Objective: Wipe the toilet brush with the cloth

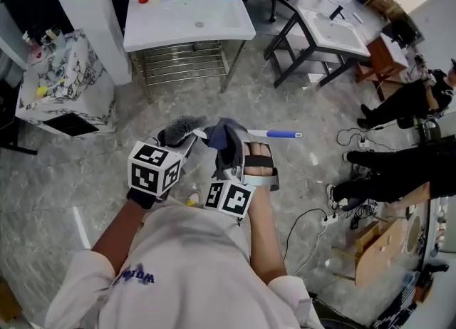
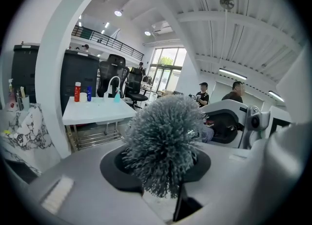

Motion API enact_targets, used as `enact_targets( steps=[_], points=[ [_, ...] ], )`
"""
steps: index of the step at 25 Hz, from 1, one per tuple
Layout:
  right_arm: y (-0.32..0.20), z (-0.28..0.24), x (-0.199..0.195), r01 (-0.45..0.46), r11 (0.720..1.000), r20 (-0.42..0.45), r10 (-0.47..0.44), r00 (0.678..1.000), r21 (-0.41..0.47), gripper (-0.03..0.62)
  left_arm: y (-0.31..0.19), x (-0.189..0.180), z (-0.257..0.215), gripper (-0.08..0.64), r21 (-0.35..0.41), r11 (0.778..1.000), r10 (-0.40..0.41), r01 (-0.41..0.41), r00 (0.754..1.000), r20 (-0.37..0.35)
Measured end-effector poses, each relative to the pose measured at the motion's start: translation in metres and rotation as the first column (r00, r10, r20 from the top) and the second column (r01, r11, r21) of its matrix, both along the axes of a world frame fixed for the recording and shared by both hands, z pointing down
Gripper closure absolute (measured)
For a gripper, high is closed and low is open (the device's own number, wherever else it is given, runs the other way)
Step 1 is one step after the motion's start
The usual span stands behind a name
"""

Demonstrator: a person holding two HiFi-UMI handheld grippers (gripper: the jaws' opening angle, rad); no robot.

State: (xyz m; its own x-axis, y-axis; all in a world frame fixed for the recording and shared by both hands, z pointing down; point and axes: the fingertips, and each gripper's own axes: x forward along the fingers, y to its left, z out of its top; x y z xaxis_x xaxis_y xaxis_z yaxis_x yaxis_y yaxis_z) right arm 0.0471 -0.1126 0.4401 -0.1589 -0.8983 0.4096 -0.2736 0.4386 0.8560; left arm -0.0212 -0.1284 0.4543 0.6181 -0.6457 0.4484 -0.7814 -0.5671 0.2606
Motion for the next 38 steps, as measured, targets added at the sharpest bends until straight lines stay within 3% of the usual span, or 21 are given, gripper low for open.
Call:
enact_targets(
  steps=[9, 30, 38],
  points=[
    [-0.016, 0.000, 0.063, -0.151, 0.989, -0.001, 0.151, 0.989, 0.005, 0.462, -0.006, -0.017, 0.000, 0.410, -0.014, 1.000, -0.020, 0.020, 0.999, -0.027],
    [-0.021, 0.006, 0.111, -0.225, 0.974, 0.013, 0.225, 0.974, -0.002, 0.448, -0.004, -0.034, -0.002, 0.403, -0.006, 0.998, 0.059, -0.059, 0.998, -0.030],
    [-0.024, 0.000, 0.156, -0.316, 0.949, 0.015, 0.316, 0.949, 0.004, 0.462, -0.007, -0.048, 0.002, 0.403, -0.047, 0.998, 0.040, -0.045, 0.995, -0.087]
  ],
)
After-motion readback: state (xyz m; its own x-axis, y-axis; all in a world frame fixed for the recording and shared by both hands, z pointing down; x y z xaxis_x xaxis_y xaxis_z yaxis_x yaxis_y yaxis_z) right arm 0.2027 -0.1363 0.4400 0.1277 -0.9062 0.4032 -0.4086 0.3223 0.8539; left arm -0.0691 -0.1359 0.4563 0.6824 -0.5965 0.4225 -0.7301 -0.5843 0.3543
